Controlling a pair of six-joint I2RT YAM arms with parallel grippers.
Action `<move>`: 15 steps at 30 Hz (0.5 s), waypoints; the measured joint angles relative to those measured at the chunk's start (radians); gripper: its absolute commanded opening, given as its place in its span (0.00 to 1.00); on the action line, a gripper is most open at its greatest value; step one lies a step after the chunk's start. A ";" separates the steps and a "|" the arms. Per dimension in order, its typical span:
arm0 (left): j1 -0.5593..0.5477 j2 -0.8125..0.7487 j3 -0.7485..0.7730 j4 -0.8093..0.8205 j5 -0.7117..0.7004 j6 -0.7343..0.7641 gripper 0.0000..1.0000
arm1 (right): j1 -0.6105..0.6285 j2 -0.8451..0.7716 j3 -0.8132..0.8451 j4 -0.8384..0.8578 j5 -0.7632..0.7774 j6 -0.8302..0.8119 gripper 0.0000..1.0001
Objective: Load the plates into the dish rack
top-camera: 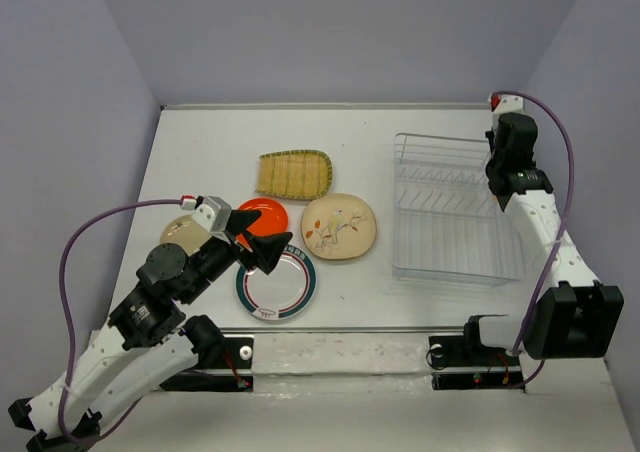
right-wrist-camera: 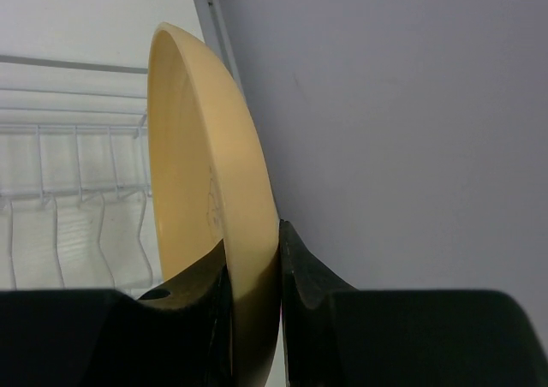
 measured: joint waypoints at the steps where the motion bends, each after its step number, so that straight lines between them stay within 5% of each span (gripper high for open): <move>1: 0.000 0.000 0.000 0.000 -0.001 0.001 0.99 | -0.002 0.003 0.000 0.000 -0.008 0.000 0.07; 15: 0.000 0.005 0.000 -0.001 -0.006 0.002 0.99 | -0.024 0.151 -0.066 0.003 -0.088 0.076 0.07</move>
